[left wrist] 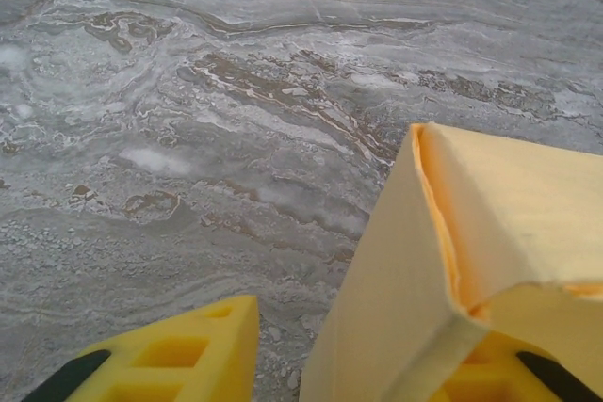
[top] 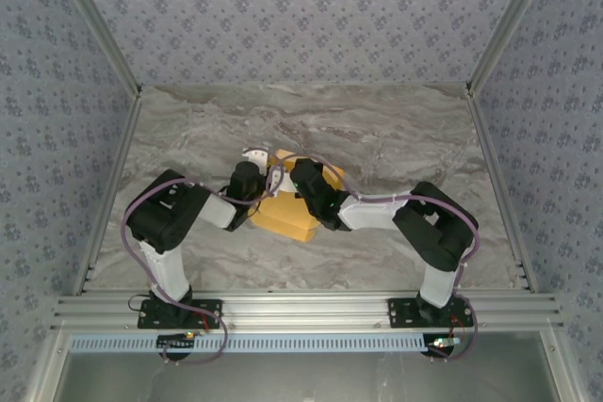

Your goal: Fold the paper box

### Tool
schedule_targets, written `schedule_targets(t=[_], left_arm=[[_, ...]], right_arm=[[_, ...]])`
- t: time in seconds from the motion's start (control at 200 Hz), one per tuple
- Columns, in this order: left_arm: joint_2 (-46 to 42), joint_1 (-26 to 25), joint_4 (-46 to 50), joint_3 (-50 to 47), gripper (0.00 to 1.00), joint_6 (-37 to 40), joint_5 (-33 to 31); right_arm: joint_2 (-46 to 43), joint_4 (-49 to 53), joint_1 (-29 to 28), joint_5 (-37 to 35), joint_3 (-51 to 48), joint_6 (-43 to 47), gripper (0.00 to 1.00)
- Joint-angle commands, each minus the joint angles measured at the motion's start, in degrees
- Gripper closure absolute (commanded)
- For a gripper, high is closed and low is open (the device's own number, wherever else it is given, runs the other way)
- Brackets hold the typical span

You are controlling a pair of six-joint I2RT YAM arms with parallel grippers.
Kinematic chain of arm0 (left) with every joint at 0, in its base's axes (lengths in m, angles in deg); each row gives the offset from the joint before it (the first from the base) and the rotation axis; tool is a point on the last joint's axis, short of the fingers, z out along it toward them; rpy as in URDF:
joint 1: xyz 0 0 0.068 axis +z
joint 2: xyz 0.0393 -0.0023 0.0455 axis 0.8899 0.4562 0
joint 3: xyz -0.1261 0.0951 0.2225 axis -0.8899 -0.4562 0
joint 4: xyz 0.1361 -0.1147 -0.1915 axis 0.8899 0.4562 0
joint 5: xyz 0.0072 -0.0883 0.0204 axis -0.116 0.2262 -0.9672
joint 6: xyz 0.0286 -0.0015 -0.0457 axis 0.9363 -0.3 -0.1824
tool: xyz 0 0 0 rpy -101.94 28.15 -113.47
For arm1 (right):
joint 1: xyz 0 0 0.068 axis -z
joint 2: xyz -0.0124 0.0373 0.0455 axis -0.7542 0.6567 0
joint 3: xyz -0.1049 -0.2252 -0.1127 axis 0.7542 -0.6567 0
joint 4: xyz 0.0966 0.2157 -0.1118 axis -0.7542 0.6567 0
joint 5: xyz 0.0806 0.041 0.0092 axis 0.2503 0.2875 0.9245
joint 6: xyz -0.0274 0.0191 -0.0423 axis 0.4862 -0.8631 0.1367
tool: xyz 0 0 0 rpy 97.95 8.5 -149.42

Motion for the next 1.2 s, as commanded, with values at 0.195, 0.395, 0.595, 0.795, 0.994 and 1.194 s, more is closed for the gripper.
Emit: schedule_targets(t=[0.195,0.395,0.595,0.795,0.994,1.194], left_arm=[[-2.67,2.41,-1.16,-2.2,0.54,0.68,5.63],[-2.02,3.32,-2.42,-3.19,0.49,0.97,8.58],[-1.04,3.49,-2.51,-1.51,0.52,1.72,9.55],[0.01,3.58,-1.62,1.09,0.59,2.21,9.91],[0.95,3.54,-1.79,2.13,0.71,1.83,9.8],[0.66,3.5,-2.58,1.0,0.79,1.74,7.49]], right_arm=[[-1.53,2.79,0.16,-0.56,0.12,-1.16,1.0],[-1.69,2.91,0.16,-0.56,0.12,-1.24,1.0],[-1.47,3.03,0.21,-0.39,0.12,-1.18,1.0],[-1.48,3.0,0.07,-0.37,0.18,-1.33,1.0],[-1.33,3.0,0.07,-0.3,0.12,-1.43,1.0],[-1.3,2.94,0.07,-0.26,0.29,-1.47,1.0]])
